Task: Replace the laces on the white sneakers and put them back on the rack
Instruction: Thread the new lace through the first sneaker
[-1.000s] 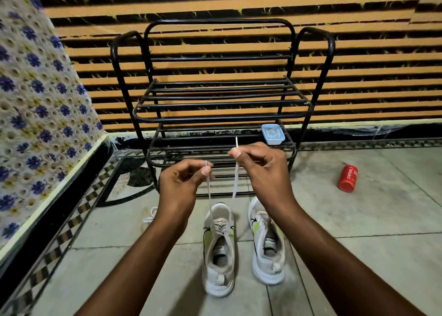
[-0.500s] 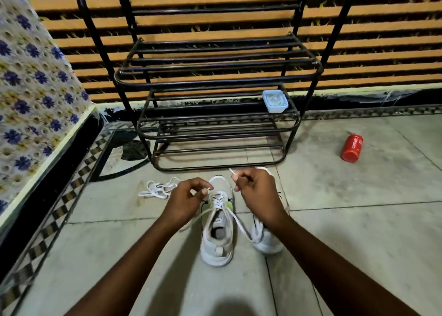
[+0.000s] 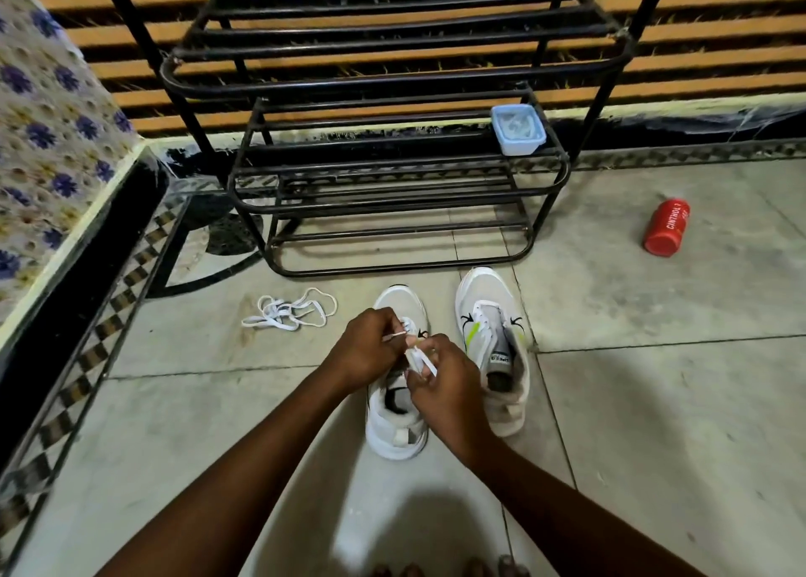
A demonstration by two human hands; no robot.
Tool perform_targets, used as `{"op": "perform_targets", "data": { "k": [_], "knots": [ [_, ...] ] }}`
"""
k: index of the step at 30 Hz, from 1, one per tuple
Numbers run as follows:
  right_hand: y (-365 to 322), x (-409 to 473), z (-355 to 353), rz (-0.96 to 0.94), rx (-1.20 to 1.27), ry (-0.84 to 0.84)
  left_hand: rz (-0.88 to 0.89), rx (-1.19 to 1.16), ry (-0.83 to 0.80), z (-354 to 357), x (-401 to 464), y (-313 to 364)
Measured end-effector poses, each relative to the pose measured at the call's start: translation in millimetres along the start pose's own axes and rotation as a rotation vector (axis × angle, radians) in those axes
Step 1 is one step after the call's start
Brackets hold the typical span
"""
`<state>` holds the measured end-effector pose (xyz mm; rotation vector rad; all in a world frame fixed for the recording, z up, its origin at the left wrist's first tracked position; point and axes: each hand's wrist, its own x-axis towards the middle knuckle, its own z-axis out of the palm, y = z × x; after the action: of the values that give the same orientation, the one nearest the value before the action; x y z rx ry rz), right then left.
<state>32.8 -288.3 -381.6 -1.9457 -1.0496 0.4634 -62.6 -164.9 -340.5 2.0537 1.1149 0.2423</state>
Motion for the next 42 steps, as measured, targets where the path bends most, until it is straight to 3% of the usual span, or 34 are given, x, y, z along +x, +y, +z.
{"op": "perform_targets", "data": {
  "k": [4,9,15,21,26,30,35,39,42],
  "knots": [
    [0,-5,4,-0.022,-0.014,0.05,0.119,0.288,-0.073,-2,1,1],
    [-1,-9,5,-0.027,-0.025,0.11,0.203,0.6,-0.039,8,-8,2],
    [2,-11,9,-0.01,-0.074,0.104,0.231,0.408,-0.058,7,-10,-11],
    [-1,-14,17,0.095,-0.075,0.14,0.267,0.027,0.132,22,-23,-29],
    [-1,-11,17,0.118,-0.066,0.136,0.174,-0.035,0.187,29,-30,-34],
    [-1,-10,15,0.045,-0.106,0.143,0.05,-0.13,0.094,12,-33,-31],
    [-1,-9,15,0.011,-0.151,0.142,0.029,-0.103,0.031,-3,-36,-34],
    [-1,-8,15,-0.008,-0.177,0.108,0.261,0.113,0.196,-18,-38,-17],
    [-5,-8,16,-0.02,-0.197,0.083,0.291,0.382,0.312,-30,-40,2]
  ]
}}
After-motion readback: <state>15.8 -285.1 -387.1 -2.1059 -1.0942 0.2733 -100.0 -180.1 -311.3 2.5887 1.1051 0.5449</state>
